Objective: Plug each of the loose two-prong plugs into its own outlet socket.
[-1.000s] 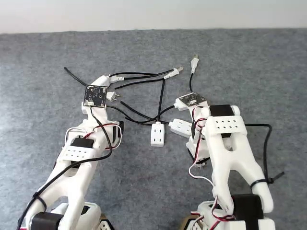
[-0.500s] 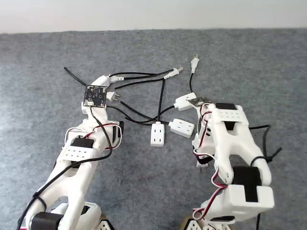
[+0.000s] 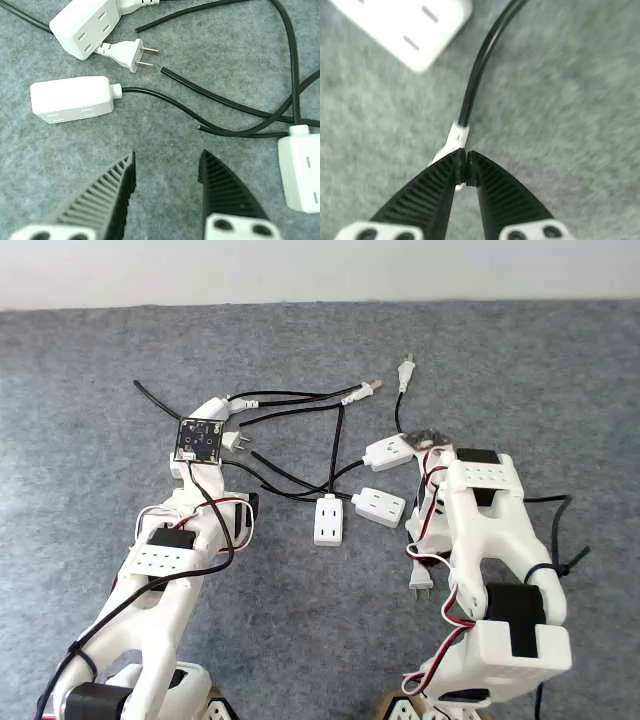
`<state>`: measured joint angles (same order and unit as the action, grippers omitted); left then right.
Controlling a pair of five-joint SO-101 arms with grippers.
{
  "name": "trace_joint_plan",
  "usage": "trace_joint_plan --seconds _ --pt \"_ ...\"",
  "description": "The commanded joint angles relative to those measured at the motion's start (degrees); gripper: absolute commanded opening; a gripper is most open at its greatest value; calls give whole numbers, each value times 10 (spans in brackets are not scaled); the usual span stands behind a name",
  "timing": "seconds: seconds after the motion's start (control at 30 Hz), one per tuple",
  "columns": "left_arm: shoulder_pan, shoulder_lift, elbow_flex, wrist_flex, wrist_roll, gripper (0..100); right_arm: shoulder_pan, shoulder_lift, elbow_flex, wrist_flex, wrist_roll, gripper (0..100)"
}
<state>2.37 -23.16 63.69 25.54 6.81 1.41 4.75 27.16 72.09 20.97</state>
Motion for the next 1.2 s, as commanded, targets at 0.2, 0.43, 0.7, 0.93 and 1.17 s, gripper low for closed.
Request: trace_joint_plan --seconds 0.2,0.43,0.7,0.93,1.17 --pt "-3 -16 -1 -14 -3 192 -22 -5 -31 -10 1 9" --pt "-3 -16 -1 -14 -3 192 -19 -27 -27 -9 0 9" --pt "-3 -16 -1 -14 -3 192 -23 -43 -27 -7 -25 119" --pt "-3 -16 -1 -14 -3 192 -46 -41 -20 -9 -29 136" --pt "-3 -16 -1 -14 -3 192 -80 -43 -11 -18 -56 126"
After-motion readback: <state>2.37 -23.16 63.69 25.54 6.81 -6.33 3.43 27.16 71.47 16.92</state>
